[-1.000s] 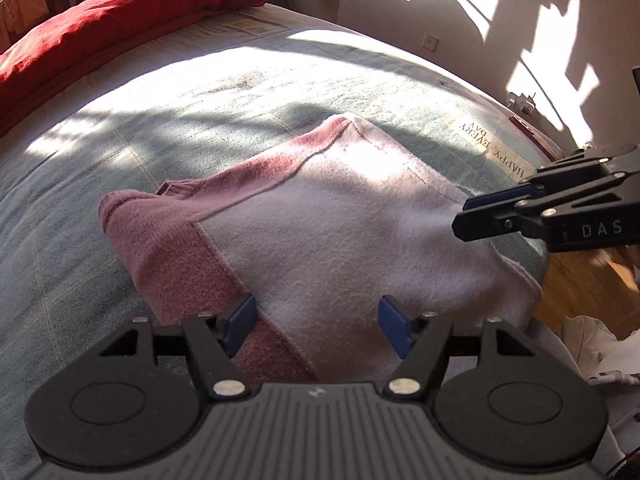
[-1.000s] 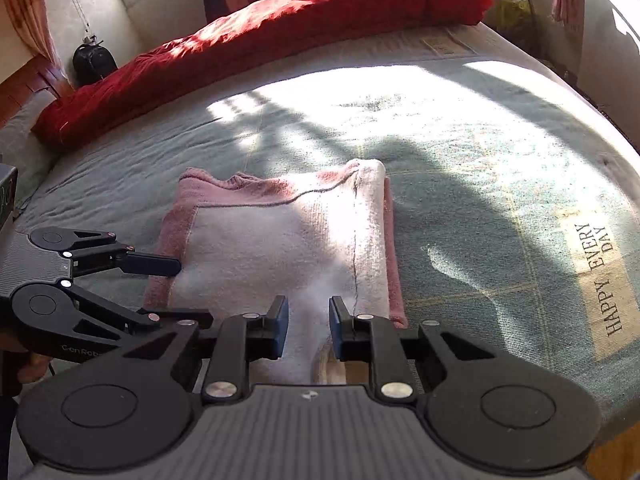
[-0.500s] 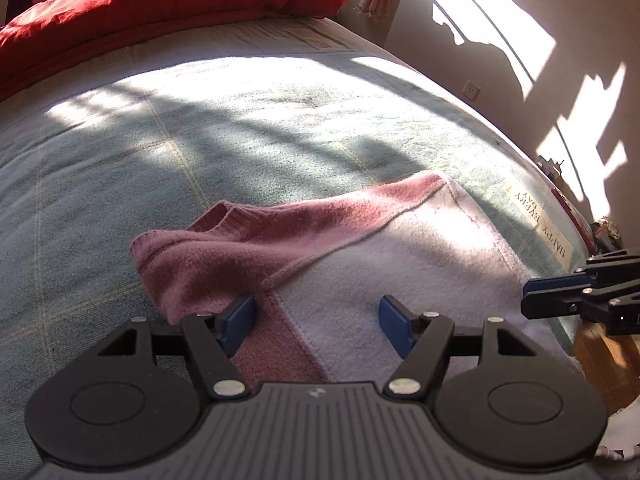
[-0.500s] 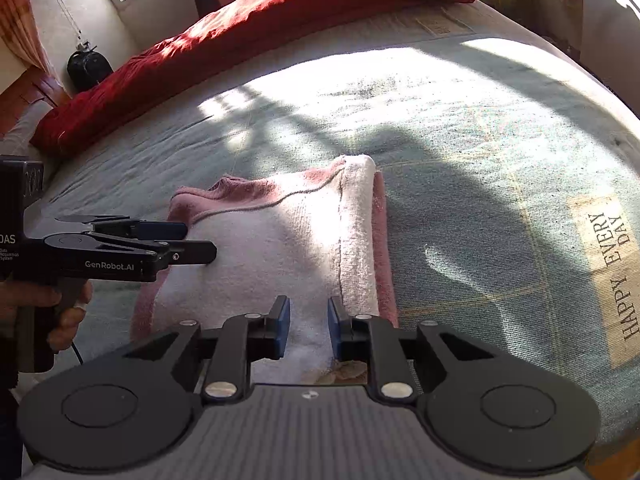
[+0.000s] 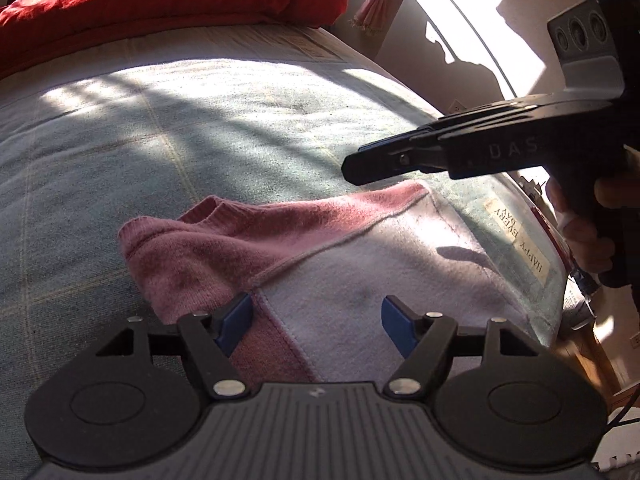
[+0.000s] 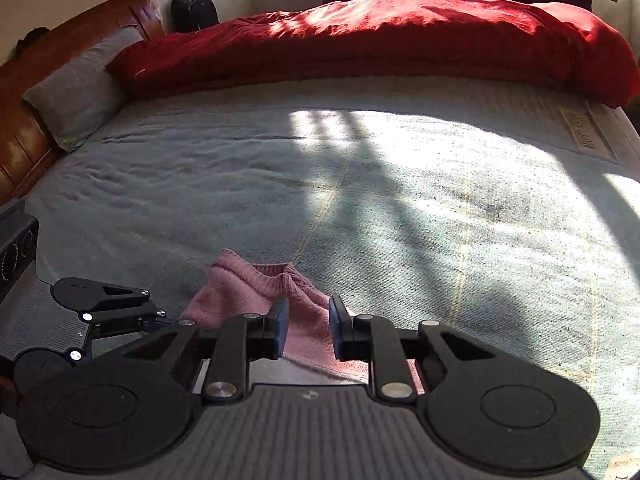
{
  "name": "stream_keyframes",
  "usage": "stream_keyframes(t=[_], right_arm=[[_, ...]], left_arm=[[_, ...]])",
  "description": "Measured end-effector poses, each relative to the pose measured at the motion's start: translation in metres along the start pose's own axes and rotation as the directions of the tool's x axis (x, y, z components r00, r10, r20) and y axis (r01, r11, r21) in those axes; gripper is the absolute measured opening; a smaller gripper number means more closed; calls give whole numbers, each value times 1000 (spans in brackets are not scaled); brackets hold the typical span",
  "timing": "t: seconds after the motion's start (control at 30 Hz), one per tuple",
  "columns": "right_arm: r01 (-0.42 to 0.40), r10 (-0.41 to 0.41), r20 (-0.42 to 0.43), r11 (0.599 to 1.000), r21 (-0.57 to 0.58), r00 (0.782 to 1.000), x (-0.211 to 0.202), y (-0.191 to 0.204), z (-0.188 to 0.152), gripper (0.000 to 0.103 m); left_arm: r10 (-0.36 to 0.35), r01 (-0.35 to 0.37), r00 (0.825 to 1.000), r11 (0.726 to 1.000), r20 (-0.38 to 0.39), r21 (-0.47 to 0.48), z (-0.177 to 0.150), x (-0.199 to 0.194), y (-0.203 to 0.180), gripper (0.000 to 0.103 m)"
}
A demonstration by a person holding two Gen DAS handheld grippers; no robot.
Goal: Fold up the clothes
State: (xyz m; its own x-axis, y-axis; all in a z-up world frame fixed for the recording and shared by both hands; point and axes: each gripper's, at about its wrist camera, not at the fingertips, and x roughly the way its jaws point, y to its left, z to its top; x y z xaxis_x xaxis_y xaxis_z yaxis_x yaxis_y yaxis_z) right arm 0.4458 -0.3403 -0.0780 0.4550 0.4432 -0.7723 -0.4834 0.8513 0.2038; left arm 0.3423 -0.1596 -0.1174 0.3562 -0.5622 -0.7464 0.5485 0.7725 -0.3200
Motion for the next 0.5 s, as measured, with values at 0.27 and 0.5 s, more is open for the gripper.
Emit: stream_keyframes(t=[0.27,0.5], right_arm=[[-34,2,-150,977,-212,989,67,10,1,27],[10,-29,-67,965,-264,997,61,16,-2,7]], left_arm=[[-39,39,999,999,21,-17,-4,-1,8,72],[-55,57,998,998,37,-31,-5,-4,11,73]])
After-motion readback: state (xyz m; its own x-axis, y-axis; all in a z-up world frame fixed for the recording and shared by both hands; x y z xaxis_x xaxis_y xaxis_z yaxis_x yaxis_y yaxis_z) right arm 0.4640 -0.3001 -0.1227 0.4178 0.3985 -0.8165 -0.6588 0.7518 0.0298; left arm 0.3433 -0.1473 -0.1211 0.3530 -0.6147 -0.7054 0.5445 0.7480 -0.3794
